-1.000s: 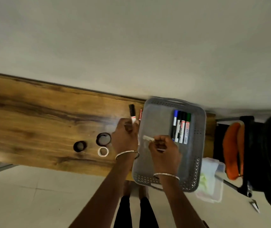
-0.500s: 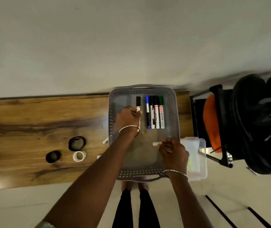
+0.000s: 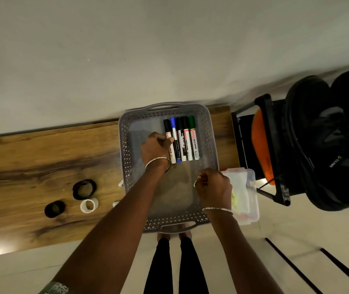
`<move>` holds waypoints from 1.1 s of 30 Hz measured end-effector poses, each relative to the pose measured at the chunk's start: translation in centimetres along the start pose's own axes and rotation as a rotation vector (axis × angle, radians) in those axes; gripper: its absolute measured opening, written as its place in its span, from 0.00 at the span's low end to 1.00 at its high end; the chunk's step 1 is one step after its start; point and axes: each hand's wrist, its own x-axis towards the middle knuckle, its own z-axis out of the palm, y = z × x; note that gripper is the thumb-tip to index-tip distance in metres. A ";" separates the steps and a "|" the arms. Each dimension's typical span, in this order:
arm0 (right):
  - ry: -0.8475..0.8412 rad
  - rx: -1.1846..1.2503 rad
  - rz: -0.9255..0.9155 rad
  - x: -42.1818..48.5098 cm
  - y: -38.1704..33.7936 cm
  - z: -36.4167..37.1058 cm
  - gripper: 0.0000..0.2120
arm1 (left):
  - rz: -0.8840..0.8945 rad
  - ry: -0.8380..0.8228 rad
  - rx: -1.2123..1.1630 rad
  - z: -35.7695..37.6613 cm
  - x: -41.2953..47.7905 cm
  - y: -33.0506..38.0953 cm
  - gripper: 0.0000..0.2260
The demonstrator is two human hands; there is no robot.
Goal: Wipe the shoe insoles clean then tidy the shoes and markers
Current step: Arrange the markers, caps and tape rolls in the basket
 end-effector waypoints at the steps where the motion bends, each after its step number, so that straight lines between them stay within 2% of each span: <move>1: -0.021 -0.056 -0.011 0.5 -0.3 0.1 0.06 | 0.022 0.014 -0.005 -0.2 -0.2 0.1 0.07; 4: -0.052 -0.163 -0.045 1.8 -1.4 0.8 0.11 | 0.084 0.042 0.005 -1.1 -1.4 0.5 0.10; 6: -0.087 -0.220 -0.073 2.4 -2.2 1.3 0.11 | 0.116 0.062 0.008 -1.9 -2.5 0.3 0.11; 10: -0.093 -0.291 -0.063 3.2 -2.7 1.6 0.10 | 0.156 0.024 -0.035 -2.8 -4.1 -1.5 0.05; 12: -0.059 -0.283 -0.051 3.1 -2.7 2.0 0.10 | 0.142 -0.017 -0.042 -2.9 -4.2 -2.2 0.05; 19: -0.008 -0.256 -0.003 1.7 -1.9 3.2 0.08 | 0.149 -0.118 -0.038 -1.4 -2.5 -1.6 0.16; 24: -0.043 -0.245 0.047 0.8 -1.8 3.7 0.09 | 0.126 -0.089 0.041 -0.5 -1.4 -0.8 0.16; 33: 0.038 -0.145 0.126 0.9 -2.0 3.6 0.08 | 0.159 -0.086 0.021 -0.9 -1.8 -1.1 0.16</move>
